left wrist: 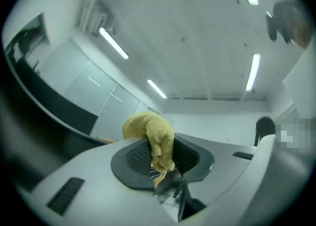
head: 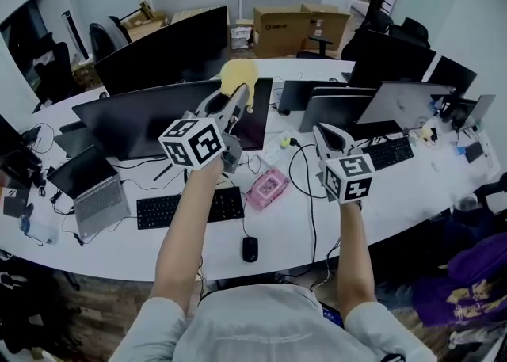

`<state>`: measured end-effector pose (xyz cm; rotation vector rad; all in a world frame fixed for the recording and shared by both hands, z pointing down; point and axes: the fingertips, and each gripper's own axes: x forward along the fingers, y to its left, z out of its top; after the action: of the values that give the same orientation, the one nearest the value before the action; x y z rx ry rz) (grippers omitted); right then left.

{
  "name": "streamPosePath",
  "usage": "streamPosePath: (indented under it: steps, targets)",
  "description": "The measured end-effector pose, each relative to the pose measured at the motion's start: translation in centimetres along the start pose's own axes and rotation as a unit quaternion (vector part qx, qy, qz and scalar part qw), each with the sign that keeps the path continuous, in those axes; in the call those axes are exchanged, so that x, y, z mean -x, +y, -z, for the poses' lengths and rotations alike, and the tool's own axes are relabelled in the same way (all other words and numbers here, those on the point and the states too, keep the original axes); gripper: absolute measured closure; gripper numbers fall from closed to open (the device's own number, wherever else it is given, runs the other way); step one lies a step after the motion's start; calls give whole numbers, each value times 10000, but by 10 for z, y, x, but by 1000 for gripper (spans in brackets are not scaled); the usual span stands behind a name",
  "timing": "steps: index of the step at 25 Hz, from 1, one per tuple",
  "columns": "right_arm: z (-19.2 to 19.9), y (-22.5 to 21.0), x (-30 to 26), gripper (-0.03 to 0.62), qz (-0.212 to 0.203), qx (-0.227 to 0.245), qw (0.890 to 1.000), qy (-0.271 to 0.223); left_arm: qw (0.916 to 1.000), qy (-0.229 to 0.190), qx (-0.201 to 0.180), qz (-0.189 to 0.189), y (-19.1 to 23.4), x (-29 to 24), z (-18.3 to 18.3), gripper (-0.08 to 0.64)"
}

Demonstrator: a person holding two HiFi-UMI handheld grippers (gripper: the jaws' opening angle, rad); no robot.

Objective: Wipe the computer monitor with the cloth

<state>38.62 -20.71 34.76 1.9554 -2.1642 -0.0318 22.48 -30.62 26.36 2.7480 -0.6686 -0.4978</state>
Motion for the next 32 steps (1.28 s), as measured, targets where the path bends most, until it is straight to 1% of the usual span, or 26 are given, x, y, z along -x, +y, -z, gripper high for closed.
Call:
streamPosePath:
  steps: [1,2,3,4,5,7,9,11,13,14,19,21,24,27,30,32]
  targets:
    - [-7,6,-1,568,-56,68,10000,-44,9979,237,-568,-194,7,12,0,455]
    - [-12,12,-2,568,-108,142,9998,-80,9925,444,-1074,-379,14,25,-1,454]
    - [-16,19,-3,568,-159,212,9996,-108,9852,618,-1502,-545,21,39,0,454]
    - [-20,26,-4,568,-207,271,9993,-135,9775,763,-1846,-683,27,54,1,454]
    - [-22,34,-4,568,-256,316,9990,-165,9701,881,-2116,-795,33,68,2,454]
    - [-26,49,-6,568,-371,382,9983,-243,9569,1065,-2522,-968,42,96,3,454]
    - [-30,66,-10,569,-514,452,9971,-330,9443,1204,-2861,-1093,48,120,3,454]
    - [-33,83,-14,569,-683,537,9956,-363,9334,1308,-3118,-1200,53,142,2,453]
    - [-33,99,-14,568,-822,576,9943,-368,9253,1380,-3283,-1308,56,162,3,451]
    - [-32,106,-14,568,-873,584,9937,-382,9228,1395,-3327,-1352,58,171,4,451]
    - [-28,132,-16,568,-1001,710,9916,-401,9166,1435,-3441,-1443,62,202,3,449]
    - [-27,136,-18,569,-1031,721,9912,-404,9161,1475,-3439,-1443,61,208,6,449]
    - [-28,142,-22,569,-1069,700,9908,-439,9180,1488,-3391,-1419,61,212,10,449]
    - [-29,149,-25,569,-1113,714,9902,-444,9152,1562,-3465,-1336,59,209,15,449]
    - [-30,155,-27,569,-1166,754,9894,-431,9147,1527,-3493,-1339,58,208,12,449]
    - [-30,158,-29,569,-1184,788,9889,-420,9124,1512,-3560,-1340,58,206,10,448]
